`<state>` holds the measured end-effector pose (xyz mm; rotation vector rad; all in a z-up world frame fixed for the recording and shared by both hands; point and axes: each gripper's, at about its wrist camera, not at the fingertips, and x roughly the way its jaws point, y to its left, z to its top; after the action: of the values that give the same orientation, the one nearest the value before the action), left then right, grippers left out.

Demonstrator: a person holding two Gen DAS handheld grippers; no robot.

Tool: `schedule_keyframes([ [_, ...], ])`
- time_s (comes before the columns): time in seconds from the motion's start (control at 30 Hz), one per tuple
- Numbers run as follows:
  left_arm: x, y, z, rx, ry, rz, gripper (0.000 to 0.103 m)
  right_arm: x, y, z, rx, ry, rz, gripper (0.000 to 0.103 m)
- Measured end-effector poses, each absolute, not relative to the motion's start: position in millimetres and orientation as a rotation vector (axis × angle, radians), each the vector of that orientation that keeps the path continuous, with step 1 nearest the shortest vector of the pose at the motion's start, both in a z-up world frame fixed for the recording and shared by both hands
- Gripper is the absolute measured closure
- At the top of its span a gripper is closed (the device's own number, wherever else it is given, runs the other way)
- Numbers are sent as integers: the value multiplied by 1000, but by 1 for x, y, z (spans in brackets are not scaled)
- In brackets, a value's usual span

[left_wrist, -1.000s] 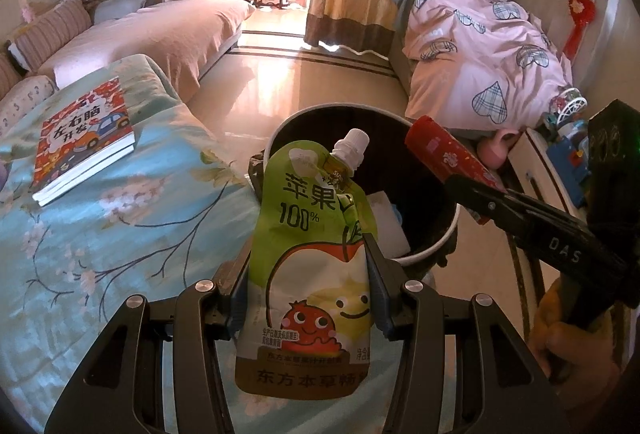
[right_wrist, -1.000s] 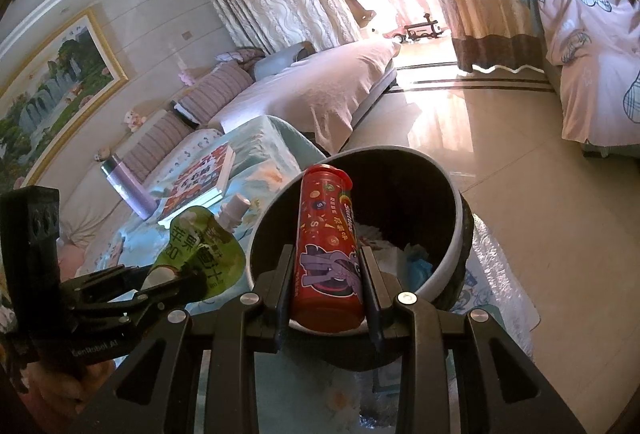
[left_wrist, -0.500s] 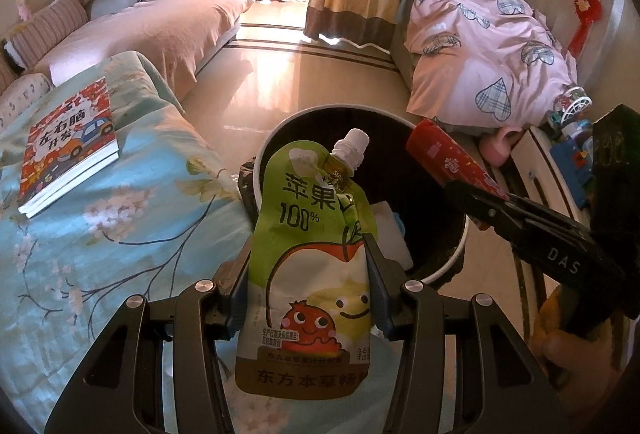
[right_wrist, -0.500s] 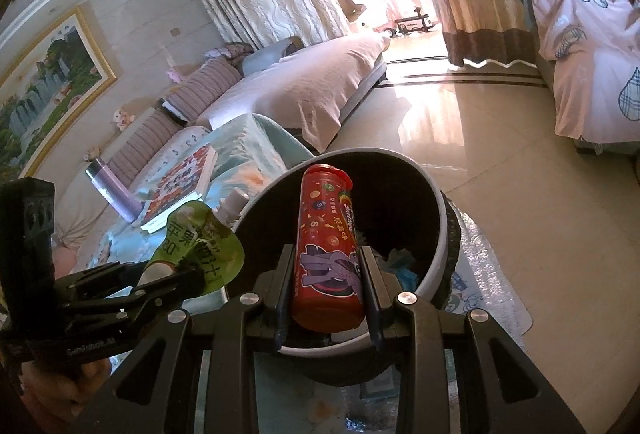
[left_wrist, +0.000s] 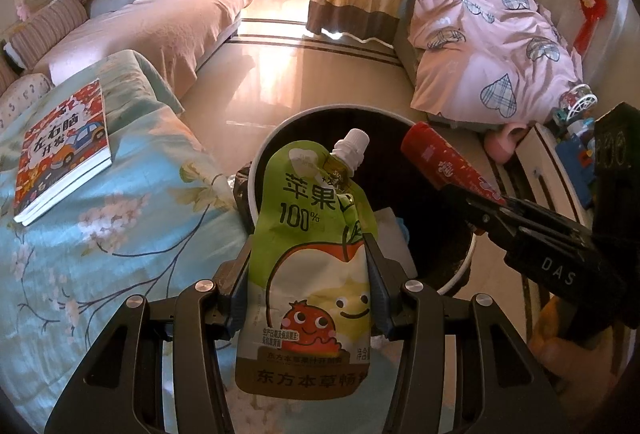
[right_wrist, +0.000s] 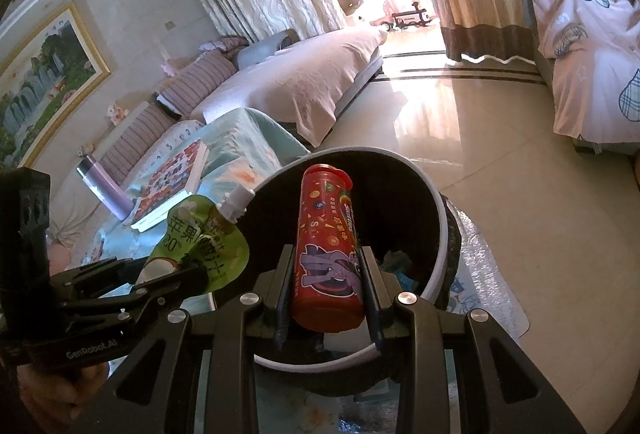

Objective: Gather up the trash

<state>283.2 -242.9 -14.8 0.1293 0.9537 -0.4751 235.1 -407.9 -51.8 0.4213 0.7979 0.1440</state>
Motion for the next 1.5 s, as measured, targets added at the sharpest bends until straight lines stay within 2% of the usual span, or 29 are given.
schedule_keyframes([
  [0.93,297,-254,-14,154,991,-478,53,253,-404,-52,418,855,128,71],
  [1.07,295,-250,-10,144,981,-472,41,253,-407,-53,438,853,134,67],
  [1.13,292,-244,-6,123,973,-467,40,250,-409,-53,450,845,136,60],
  [1.27,282,-226,4,66,942,-462,39,238,-410,-46,465,819,129,57],
  [1.47,253,-197,14,1,895,-454,37,214,-403,-31,465,774,131,43],
  [1.5,247,-191,15,-10,890,-451,37,209,-401,-28,467,764,134,37],
])
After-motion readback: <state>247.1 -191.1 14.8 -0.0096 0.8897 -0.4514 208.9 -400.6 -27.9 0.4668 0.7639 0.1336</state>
